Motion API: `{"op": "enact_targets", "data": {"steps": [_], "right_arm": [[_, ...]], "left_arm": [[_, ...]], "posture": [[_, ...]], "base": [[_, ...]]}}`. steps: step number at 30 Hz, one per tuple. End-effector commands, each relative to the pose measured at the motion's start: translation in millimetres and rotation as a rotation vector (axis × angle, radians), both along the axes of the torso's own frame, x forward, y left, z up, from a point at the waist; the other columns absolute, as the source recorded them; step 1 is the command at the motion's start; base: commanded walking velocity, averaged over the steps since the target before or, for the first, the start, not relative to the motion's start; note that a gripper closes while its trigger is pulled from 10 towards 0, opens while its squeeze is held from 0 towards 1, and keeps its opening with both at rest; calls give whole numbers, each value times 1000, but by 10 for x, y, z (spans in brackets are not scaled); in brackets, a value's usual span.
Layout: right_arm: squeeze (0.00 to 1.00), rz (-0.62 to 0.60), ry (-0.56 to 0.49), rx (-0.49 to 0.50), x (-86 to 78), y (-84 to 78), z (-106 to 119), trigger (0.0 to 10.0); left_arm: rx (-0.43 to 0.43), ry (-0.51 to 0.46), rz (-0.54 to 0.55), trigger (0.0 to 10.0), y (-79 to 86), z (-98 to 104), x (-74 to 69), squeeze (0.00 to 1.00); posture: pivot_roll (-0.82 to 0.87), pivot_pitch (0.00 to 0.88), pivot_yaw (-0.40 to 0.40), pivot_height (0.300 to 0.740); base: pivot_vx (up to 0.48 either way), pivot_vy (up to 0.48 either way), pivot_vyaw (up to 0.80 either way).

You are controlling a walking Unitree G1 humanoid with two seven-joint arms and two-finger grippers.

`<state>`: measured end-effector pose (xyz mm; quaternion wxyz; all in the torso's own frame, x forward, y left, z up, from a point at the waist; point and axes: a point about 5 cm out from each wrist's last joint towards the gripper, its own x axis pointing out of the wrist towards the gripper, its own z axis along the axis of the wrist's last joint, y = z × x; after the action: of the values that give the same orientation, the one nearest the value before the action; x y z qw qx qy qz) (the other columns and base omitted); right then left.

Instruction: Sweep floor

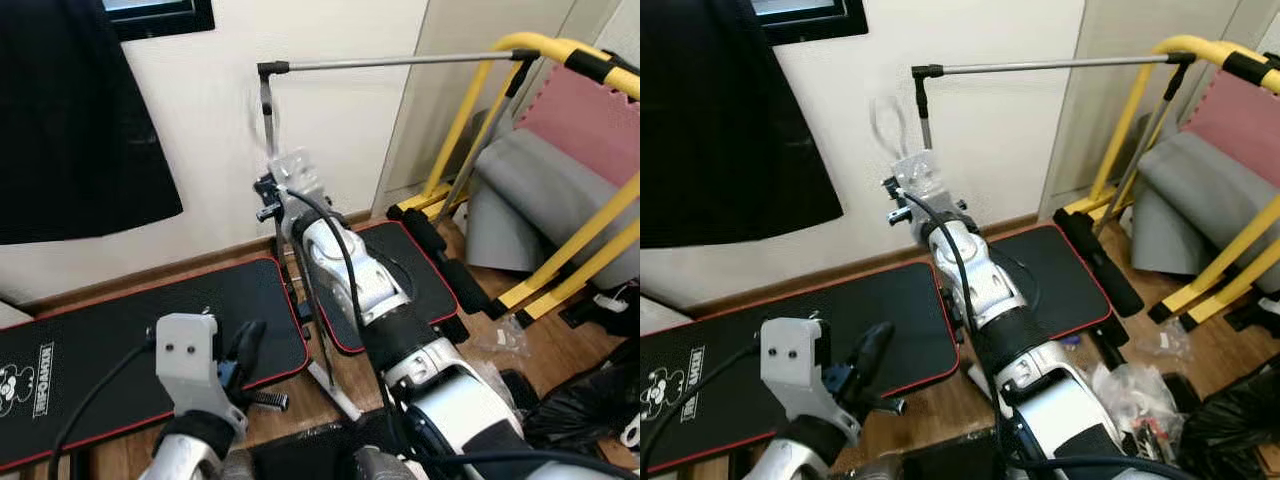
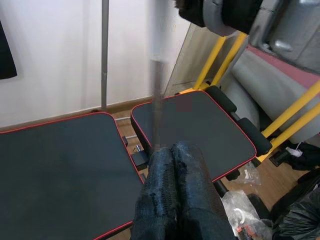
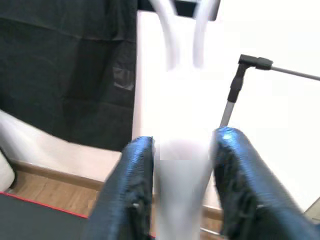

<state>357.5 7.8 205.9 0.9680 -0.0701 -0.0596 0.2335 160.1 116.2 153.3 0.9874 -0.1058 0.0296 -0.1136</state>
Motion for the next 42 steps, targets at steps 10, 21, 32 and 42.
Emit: {"op": "enact_targets", "data": {"steps": [10, 21, 32, 42], "right_arm": [[1000, 70, 35, 24, -85, 40, -131, 10000], [1000, 174, 74, 21, -196, -335, -93, 10000], [0, 70, 210, 157, -533, -1111, -320, 10000], [0, 33, 275, 195, -865, -1360, -560, 10000]], "left_arm": [[-9, 17, -17, 10000, -24, -14, -5, 0], [2, 7, -13, 10000, 3, -41, 76, 0], [11, 15, 27, 10000, 88, -96, 138, 0], [28, 12, 79, 10000, 177, -139, 214, 0]], "posture": [[66, 209, -82, 740], [32, 173, -79, 740], [0, 135, -66, 740], [-23, 91, -59, 740]], "base": [[0, 0, 0], [0, 0, 0], [0, 0, 0], [0, 0, -517]]}}
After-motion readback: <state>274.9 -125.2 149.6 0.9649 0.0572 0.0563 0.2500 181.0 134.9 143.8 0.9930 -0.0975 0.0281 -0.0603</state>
